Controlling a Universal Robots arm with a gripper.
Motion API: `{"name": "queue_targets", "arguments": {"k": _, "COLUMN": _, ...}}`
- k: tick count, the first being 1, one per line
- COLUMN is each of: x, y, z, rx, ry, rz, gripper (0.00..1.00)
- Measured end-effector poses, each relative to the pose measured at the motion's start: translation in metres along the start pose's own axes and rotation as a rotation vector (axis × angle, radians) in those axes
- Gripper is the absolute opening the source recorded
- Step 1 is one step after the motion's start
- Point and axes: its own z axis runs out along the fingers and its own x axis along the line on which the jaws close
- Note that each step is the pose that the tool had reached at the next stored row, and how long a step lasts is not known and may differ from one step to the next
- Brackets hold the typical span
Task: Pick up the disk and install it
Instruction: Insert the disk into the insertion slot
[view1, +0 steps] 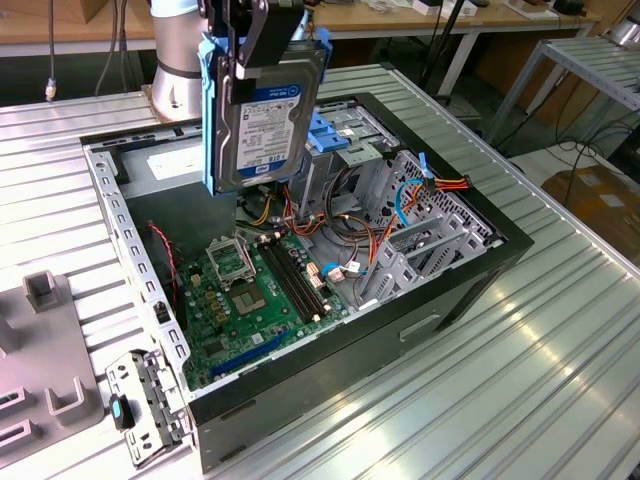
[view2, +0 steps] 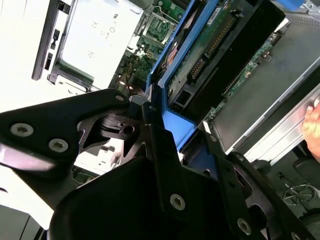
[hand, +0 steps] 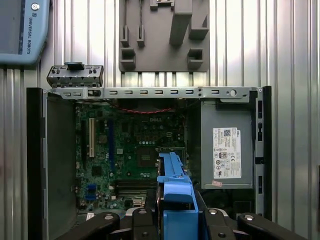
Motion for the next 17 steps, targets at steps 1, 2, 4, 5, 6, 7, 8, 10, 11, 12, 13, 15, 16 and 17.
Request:
{"name": "queue_targets", "arguments": {"k": 1, "x": 0.0007, "y": 0.0000, "z": 0.0000, "rx": 0.0000, "ry": 0.0000, "rz": 0.000, "gripper": 0.37}}
{"name": "queue_targets", "arguments": {"k": 2, "x": 0.0017, "y": 0.0000, "z": 0.0001, "rx": 0.0000, "ry": -0.0001, "rz": 0.000, "gripper": 0.37}}
{"name": "queue_targets", "arguments": {"k": 4, "x": 0.0028, "y": 0.0000, "z": 0.0001, "rx": 0.0001, "ry": -0.0001, "rz": 0.000, "gripper": 0.37}}
{"name": "queue_targets", "arguments": {"k": 5, "x": 0.0029, "y": 0.0000, "z": 0.0001, "rx": 0.0001, "ry": -0.0001, "rz": 0.000, "gripper": 0.37}}
{"name": "queue_targets", "arguments": {"k": 6, "x": 0.0030, "y": 0.0000, "z": 0.0000, "rx": 0.0000, "ry": 0.0000, "rz": 0.000, "gripper": 0.37}}
{"name": "queue_targets", "arguments": {"k": 7, "x": 0.0032, "y": 0.0000, "z": 0.0001, "rx": 0.0001, "ry": -0.0001, "rz": 0.000, "gripper": 0.37}}
{"name": "queue_targets", "arguments": {"k": 8, "x": 0.0033, "y": 0.0000, "z": 0.0001, "rx": 0.0001, "ry": 0.0000, "rz": 0.000, "gripper": 0.37}}
{"name": "queue_targets", "arguments": {"k": 10, "x": 0.0042, "y": -0.0001, "z": 0.0000, "rx": 0.0000, "ry": 0.0000, "rz": 0.000, "gripper": 0.37}}
{"name": "queue_targets", "arguments": {"k": 11, "x": 0.0050, "y": -0.0001, "z": 0.0001, "rx": 0.0000, "ry": 0.0000, "rz": 0.000, "gripper": 0.37}}
{"name": "queue_targets", "arguments": {"k": 12, "x": 0.0061, "y": -0.0001, "z": 0.0001, "rx": 0.0000, "ry": 0.0000, "rz": 0.000, "gripper": 0.37}}
{"name": "queue_targets", "arguments": {"k": 13, "x": 0.0073, "y": -0.0001, "z": 0.0001, "rx": 0.0001, "ry": -0.0001, "rz": 0.000, "gripper": 0.37}}
{"name": "queue_targets", "arguments": {"k": 15, "x": 0.0103, "y": -0.0001, "z": 0.0002, "rx": 0.0001, "ry": -0.0001, "rz": 0.000, "gripper": 0.37}}
{"name": "queue_targets", "arguments": {"k": 16, "x": 0.0113, "y": -0.0001, "z": 0.0002, "rx": 0.0001, "ry": -0.0001, "rz": 0.000, "gripper": 0.37}}
{"name": "queue_targets", "arguments": {"k": 17, "x": 0.0124, "y": -0.0001, "z": 0.0002, "rx": 0.0000, "ry": 0.0000, "rz": 0.000, "gripper": 0.37}}
